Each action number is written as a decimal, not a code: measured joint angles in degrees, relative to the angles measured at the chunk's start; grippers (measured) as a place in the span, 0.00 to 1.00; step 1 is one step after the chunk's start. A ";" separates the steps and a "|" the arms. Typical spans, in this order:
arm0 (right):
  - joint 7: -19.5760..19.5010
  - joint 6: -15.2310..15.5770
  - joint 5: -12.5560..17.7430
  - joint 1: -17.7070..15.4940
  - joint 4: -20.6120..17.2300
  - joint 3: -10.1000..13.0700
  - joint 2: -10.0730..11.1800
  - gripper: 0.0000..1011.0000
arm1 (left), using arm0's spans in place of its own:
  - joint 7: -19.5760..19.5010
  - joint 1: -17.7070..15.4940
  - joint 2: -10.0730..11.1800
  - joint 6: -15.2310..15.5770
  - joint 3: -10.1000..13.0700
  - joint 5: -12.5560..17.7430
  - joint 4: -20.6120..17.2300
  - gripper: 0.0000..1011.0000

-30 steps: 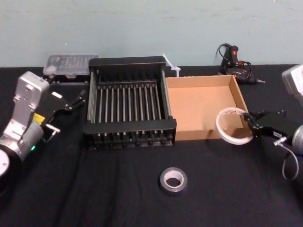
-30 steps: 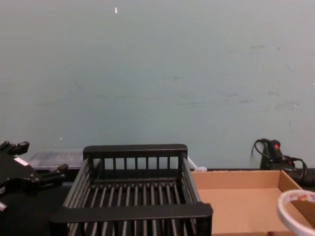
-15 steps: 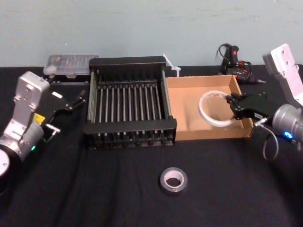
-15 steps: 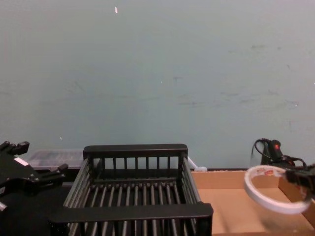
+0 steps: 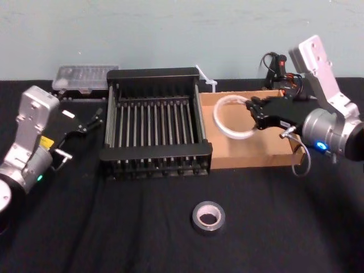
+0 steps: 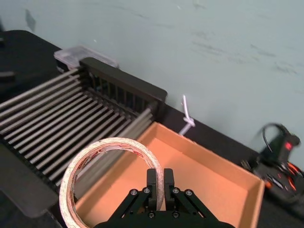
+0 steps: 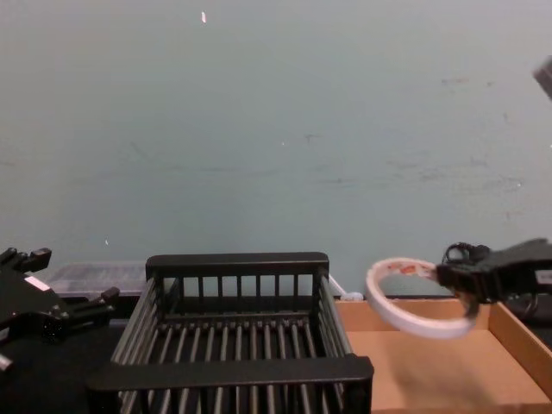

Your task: Pick up the white tape and place it into the black box , Pick up the silver tape and place it into the brown box.

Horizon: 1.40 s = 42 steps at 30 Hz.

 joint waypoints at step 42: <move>4.23 -4.80 -3.16 12.74 14.24 -10.14 -9.82 0.09 | 0.00 0.00 0.00 0.00 0.00 0.00 0.00 0.99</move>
